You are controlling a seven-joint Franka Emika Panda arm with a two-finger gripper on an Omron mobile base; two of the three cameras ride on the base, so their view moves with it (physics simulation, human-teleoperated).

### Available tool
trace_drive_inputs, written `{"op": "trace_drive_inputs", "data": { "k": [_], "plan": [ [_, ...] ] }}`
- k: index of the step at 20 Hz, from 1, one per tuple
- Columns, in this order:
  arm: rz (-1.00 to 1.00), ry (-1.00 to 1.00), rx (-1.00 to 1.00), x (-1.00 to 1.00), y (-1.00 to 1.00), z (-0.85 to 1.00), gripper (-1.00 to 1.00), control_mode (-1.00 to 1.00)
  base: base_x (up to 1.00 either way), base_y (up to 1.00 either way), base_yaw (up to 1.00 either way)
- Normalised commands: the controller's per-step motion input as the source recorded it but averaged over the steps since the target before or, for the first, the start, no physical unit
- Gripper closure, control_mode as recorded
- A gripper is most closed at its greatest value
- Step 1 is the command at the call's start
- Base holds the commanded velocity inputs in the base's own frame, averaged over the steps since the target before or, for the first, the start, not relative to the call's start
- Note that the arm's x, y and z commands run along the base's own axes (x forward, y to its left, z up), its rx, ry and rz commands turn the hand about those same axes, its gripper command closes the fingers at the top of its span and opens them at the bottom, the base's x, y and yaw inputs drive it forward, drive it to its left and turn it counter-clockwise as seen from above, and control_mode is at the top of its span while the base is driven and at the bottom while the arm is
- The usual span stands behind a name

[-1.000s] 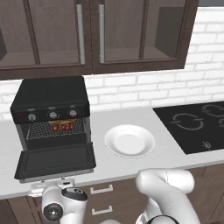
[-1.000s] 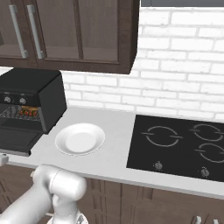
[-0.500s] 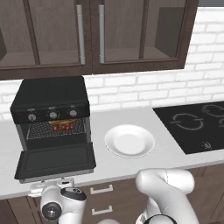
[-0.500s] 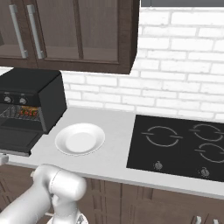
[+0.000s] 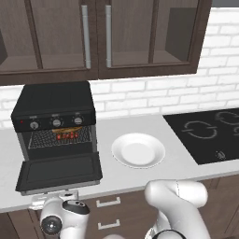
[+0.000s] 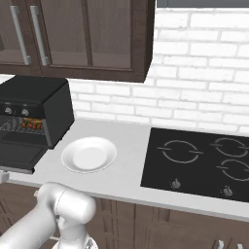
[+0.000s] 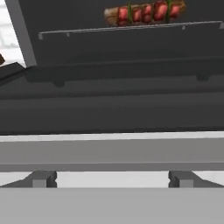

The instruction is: Pick up the kebab skewer and baguette bread, and place them inside the toaster oven. Close the toaster oven door and start by setting the timer.

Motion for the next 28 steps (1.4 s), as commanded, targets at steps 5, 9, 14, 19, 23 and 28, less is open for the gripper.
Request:
{"op": "trace_drive_inputs", "data": {
  "k": [5,9,14,19,23,28],
  "plan": [
    [0.02,-0.06,0.0,0.29,0.0,0.09,-1.0,-1.0,0.0,0.0,0.0],
    [0.04,-0.11,0.0,0.25,0.0,0.25,-1.0,-1.0,0.0,0.0,0.0],
    [0.04,-0.12,0.0,0.34,0.0,0.44,-1.0,-1.0,0.0,0.0,0.0],
    [0.03,-0.1,0.0,0.52,0.0,0.42,-1.0,-1.0,0.0,0.0,0.0],
    [0.01,-0.06,0.0,0.6,-0.01,0.39,-1.0,-1.0,0.0,0.0,0.0],
    [0.0,-0.06,0.01,0.62,-0.12,0.42,-1.0,-1.0,0.0,0.0,0.0]
  ]
}}
